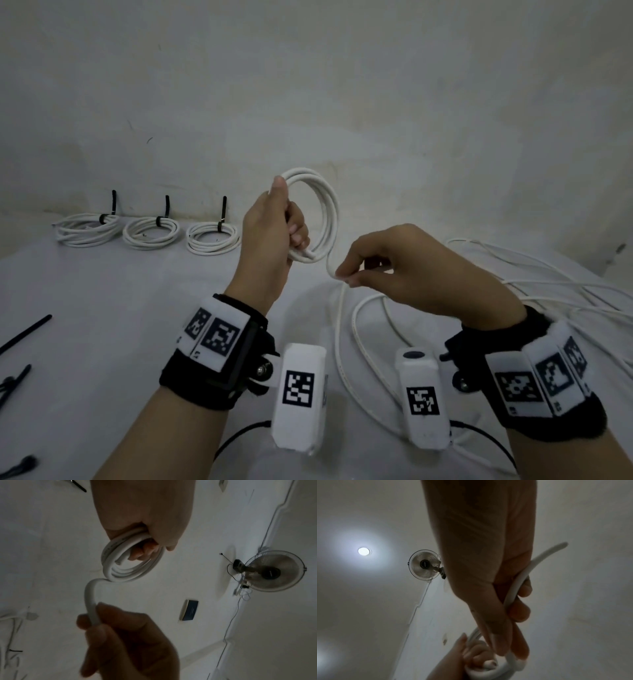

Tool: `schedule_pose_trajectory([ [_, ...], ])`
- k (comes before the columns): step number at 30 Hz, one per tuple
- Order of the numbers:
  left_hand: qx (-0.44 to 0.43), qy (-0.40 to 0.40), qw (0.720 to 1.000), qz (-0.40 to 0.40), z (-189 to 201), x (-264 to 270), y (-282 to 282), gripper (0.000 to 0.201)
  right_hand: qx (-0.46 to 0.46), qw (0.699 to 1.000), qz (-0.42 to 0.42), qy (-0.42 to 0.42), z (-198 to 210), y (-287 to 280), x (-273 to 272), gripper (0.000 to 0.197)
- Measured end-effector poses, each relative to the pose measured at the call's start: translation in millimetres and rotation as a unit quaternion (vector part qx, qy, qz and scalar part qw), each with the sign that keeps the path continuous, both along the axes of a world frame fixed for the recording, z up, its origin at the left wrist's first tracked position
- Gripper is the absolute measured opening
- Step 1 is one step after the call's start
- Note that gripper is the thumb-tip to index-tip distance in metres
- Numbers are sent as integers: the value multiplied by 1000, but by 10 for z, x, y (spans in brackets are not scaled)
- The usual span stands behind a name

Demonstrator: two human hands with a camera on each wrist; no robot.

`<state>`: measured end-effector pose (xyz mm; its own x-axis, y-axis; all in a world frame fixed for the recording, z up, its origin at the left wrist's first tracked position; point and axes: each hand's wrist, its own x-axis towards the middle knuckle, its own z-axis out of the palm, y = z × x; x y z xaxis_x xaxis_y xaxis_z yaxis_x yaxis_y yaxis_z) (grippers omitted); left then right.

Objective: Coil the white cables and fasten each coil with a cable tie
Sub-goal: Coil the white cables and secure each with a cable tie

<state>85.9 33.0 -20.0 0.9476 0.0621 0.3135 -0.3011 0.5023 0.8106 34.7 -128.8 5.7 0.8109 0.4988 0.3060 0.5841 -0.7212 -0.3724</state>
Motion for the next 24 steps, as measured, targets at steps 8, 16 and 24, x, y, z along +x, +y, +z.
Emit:
schedule_pose_trajectory([
  [8,145,-27,989,-12,-77,-94,-127,38,84,994,67,8,-33,64,-26,12],
  [16,207,-4,976,-73,-144,-154,-218,43,91,980,58,-169,-101,83,65,30],
  [24,194,23,965,-174,-77,-197,-230,45,121,969,58,-206,-17,-20,90,8],
])
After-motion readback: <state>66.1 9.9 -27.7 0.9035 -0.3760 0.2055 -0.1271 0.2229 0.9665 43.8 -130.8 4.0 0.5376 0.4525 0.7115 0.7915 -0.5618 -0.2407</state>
